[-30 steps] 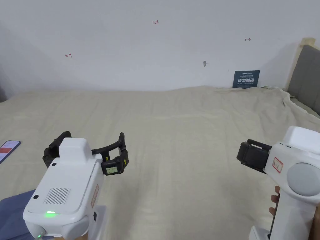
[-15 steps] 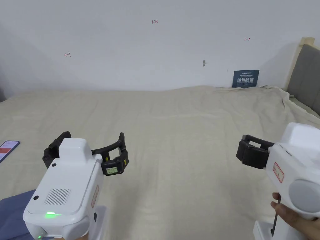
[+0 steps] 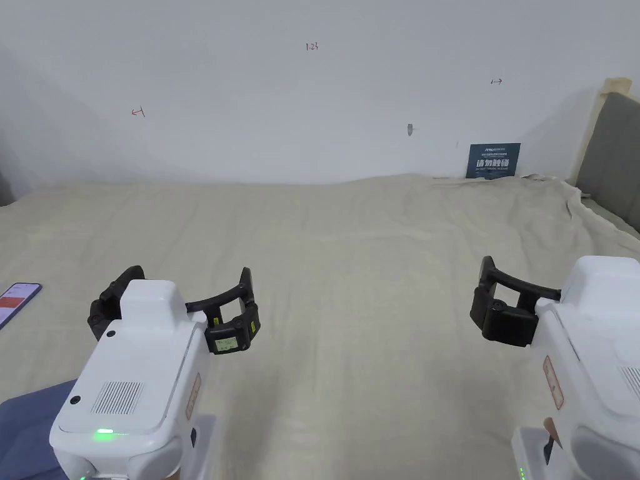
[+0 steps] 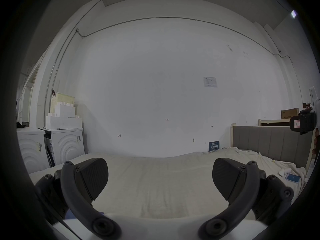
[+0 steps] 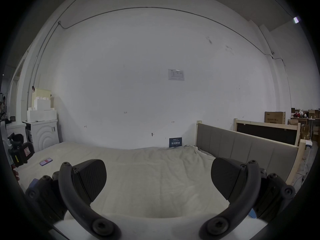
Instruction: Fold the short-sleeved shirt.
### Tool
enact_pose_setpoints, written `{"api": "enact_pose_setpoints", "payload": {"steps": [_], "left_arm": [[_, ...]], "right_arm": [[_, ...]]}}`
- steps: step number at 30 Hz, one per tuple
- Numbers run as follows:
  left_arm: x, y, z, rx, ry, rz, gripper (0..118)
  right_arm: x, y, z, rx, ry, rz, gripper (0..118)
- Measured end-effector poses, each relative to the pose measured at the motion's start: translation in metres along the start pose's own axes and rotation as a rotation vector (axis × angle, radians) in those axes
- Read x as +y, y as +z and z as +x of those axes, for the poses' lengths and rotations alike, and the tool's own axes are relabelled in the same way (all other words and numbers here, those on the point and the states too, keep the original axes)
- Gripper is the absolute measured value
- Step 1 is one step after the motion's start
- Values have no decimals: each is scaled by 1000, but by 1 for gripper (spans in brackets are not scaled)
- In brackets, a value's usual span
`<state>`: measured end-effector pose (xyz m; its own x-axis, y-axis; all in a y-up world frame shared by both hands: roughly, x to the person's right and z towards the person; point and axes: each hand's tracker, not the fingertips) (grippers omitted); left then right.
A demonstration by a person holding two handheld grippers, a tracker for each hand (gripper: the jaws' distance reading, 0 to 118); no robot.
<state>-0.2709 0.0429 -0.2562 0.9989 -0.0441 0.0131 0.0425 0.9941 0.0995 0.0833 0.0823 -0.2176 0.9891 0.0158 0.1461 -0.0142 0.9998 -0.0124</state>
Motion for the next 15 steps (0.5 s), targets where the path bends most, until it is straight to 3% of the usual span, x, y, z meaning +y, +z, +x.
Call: {"api": "enact_pose_setpoints", "payload": {"steps": [15], "left_arm": [[0, 0, 2, -1, 0, 5, 118]], "right_arm": [[1, -1, 1, 12, -8, 3, 118]]}}
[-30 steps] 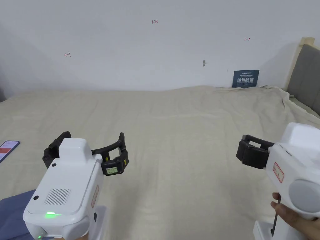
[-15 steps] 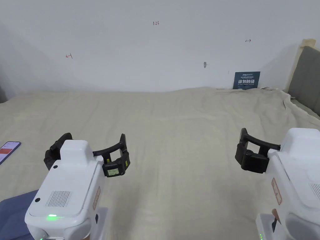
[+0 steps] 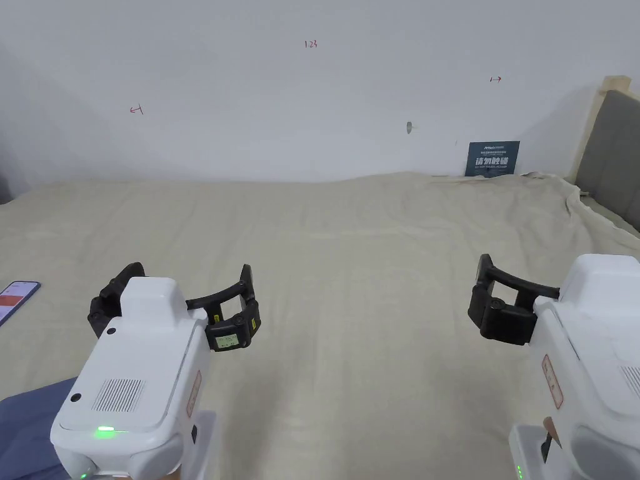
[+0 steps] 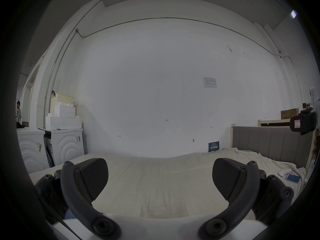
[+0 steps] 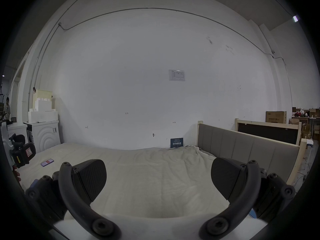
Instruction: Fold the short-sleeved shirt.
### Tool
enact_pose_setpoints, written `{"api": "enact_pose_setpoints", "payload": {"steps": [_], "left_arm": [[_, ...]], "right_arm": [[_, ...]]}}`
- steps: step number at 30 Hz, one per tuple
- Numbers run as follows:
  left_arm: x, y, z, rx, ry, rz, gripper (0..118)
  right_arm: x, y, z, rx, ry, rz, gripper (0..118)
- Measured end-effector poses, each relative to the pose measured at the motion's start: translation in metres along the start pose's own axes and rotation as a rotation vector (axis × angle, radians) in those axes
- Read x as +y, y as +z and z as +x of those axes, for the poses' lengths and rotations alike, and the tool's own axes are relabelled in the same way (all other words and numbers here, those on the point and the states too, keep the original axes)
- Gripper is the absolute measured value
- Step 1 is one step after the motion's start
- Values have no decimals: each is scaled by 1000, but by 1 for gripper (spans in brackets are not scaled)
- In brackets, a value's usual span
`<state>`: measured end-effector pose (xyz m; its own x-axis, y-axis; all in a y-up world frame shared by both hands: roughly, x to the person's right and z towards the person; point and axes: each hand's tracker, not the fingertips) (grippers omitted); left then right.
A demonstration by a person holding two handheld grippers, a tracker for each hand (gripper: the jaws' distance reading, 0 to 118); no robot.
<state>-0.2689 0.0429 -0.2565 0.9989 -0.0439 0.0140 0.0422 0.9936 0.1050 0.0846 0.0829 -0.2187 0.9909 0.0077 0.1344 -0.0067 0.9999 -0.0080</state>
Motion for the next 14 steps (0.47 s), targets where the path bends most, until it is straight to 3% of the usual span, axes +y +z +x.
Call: {"api": "enact_pose_setpoints", "payload": {"steps": [14], "left_arm": [[3, 0, -1, 3, 1, 6, 118]], "right_arm": [[0, 0, 1, 11, -12, -3, 118]]}}
